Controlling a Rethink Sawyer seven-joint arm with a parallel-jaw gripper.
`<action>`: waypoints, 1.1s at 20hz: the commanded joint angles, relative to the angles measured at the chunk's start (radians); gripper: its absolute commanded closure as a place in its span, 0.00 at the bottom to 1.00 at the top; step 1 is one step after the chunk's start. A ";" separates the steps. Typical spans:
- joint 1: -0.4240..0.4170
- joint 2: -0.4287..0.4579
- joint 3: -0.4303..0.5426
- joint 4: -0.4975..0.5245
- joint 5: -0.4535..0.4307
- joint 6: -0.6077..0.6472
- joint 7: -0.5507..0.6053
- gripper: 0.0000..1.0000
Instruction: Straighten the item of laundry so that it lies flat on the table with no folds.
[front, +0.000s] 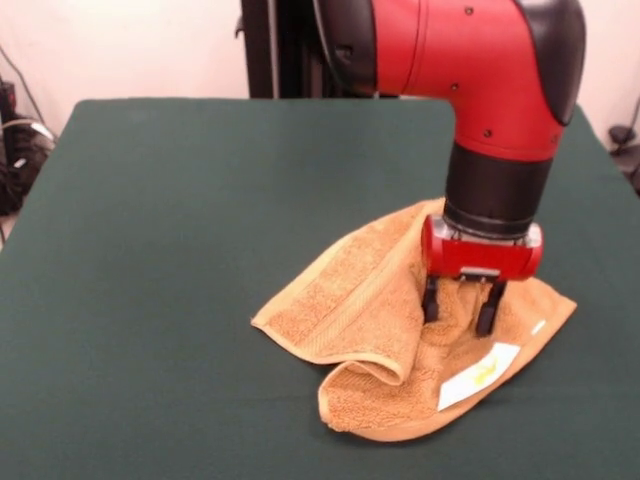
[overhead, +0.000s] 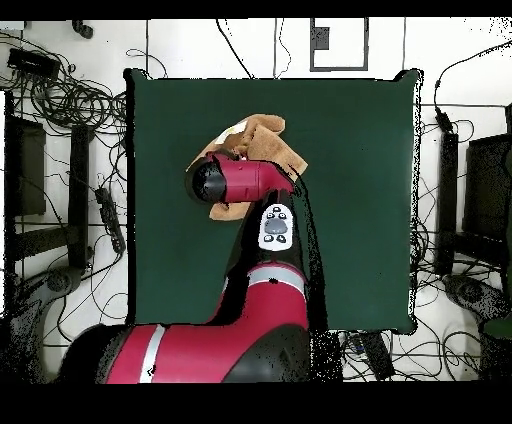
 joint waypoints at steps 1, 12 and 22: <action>0.055 -0.175 0.030 0.151 0.063 0.239 0.177 0.00; -0.079 -0.246 0.090 0.225 -0.013 0.239 0.024 0.00; -0.172 -0.129 0.168 0.266 -0.095 0.011 0.013 0.00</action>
